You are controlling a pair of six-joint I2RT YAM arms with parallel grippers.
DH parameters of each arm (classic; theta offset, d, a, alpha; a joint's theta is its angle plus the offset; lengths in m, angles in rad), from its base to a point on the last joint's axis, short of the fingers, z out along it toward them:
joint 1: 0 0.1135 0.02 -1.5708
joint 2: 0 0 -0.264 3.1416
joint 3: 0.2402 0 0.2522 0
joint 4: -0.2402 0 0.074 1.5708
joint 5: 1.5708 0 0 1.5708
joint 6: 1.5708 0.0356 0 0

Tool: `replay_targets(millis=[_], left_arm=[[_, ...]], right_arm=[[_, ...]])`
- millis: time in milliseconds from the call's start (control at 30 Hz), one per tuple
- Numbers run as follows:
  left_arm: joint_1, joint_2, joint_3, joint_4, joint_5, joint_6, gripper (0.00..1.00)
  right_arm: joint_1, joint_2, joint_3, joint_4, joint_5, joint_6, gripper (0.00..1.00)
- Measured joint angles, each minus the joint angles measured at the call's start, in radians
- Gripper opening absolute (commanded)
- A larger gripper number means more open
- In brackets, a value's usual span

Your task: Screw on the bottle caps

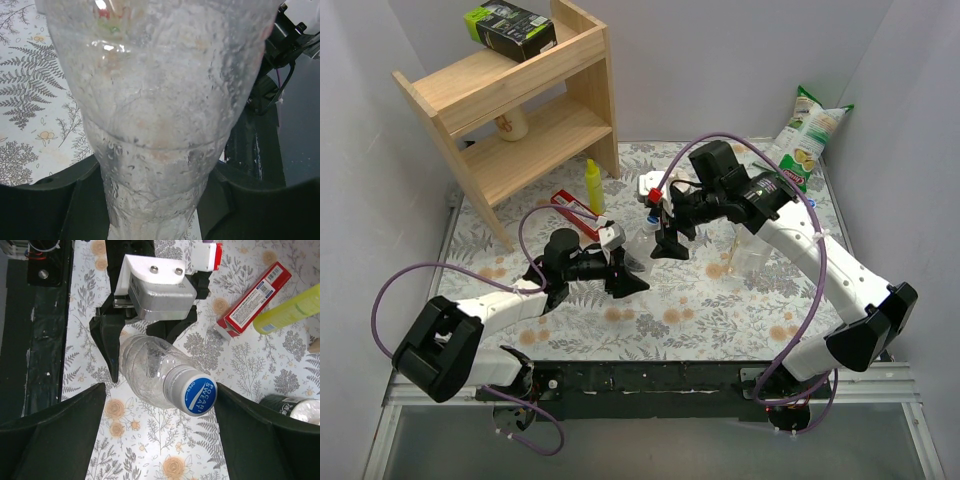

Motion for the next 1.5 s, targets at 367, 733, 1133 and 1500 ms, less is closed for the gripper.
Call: replay_targets(millis=[367, 733, 1133, 1500], left_arm=[[0.034, -0.040, 0.027, -0.209, 0.054, 0.169, 0.00], [0.040, -0.090, 0.095, -0.664, 0.093, 0.615, 0.00], [0.036, -0.123, 0.100, -0.732, 0.091, 0.696, 0.00], [0.026, -0.125, 0.107, -0.737, 0.084, 0.717, 0.00]], right_arm=[[-0.034, 0.031, 0.055, -0.128, 0.082, -0.018, 0.89], [0.054, -0.036, 0.087, -0.256, 0.064, -0.433, 0.77], [0.156, -0.036, 0.026, -0.325, 0.093, -0.651, 0.63], [0.164, -0.020, 0.008, -0.293, 0.103, -0.677, 0.33]])
